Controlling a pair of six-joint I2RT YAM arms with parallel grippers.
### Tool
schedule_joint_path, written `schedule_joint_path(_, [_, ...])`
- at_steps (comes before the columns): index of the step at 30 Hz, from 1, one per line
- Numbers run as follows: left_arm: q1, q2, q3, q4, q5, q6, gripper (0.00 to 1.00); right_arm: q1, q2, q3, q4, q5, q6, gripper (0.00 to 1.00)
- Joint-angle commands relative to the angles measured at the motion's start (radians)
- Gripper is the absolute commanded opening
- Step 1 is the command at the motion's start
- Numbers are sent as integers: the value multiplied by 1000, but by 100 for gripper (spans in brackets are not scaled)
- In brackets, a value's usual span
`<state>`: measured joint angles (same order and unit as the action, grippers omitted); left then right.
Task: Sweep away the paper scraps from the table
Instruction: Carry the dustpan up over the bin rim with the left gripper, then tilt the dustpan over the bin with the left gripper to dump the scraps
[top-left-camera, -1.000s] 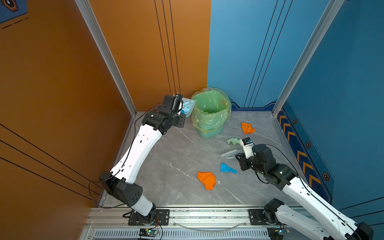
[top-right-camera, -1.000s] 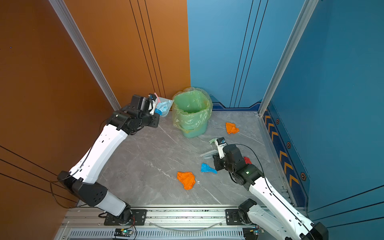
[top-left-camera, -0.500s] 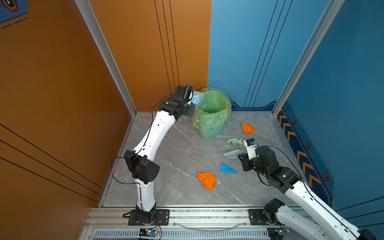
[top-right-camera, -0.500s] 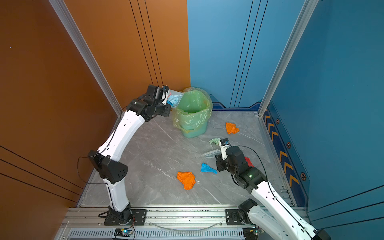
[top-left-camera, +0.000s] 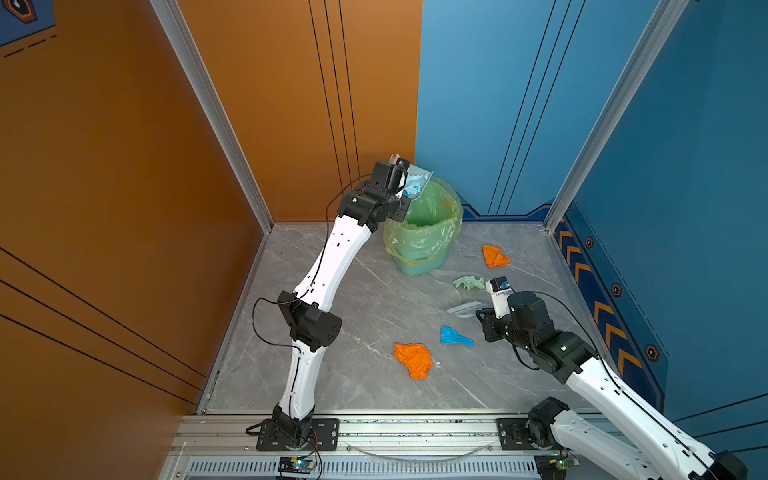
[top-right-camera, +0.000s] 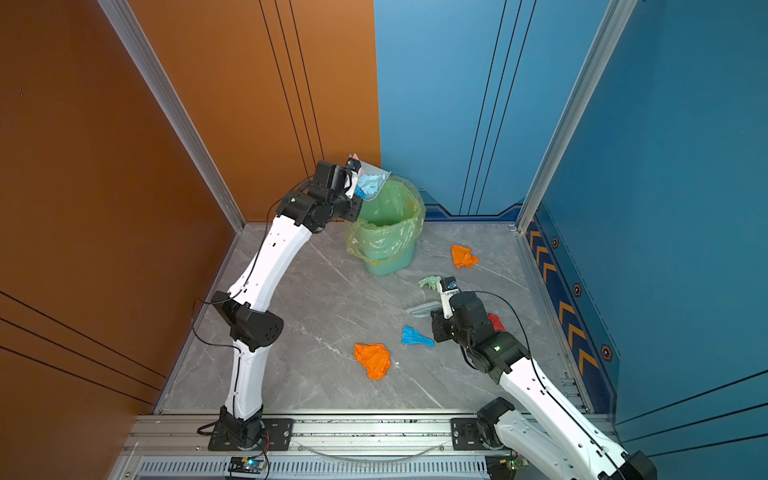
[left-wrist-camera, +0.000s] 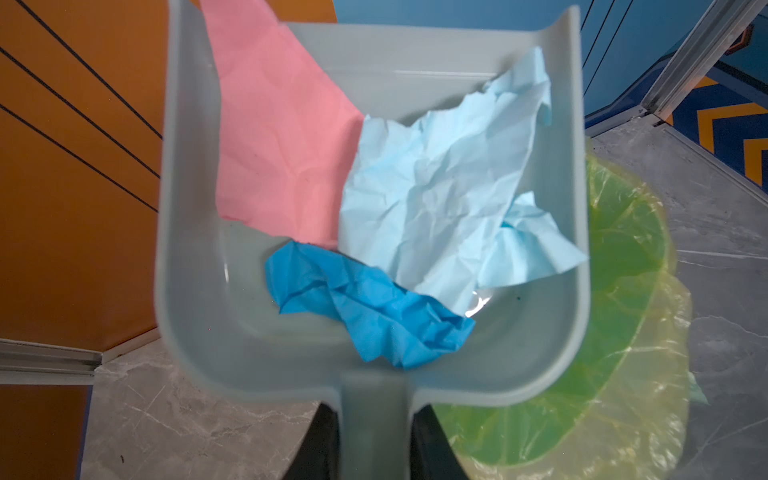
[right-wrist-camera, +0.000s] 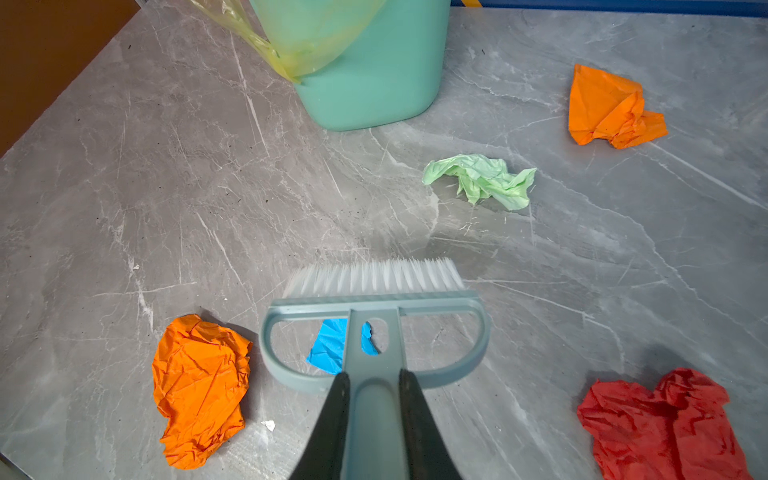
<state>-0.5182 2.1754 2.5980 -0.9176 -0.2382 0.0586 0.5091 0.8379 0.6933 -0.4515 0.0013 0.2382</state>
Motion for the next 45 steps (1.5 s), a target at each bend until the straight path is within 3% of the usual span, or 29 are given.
schedule_joint_path(1, [-19, 44, 52, -7, -89, 87, 12, -6, -17, -8, 14, -8, 24, 0])
schedule_joint_path(7, [-30, 81, 67, -4, -153, 173, 12, -6, -48, -19, 5, 4, 39, 0])
schedule_joint_path(21, [-97, 139, 102, 3, -378, 505, 14, -7, -46, -24, 8, -4, 56, 0])
schedule_joint_path(23, [-106, 144, 101, 14, -403, 546, 0, -6, -48, -27, 9, -2, 57, 0])
schedule_joint_path(24, [-110, 145, 100, 20, -415, 562, 0, -6, -49, -31, 11, -2, 59, 0])
schedule_joint_path(45, [-130, 157, 83, 67, -509, 701, 0, -4, -81, -57, 12, 6, 74, 0])
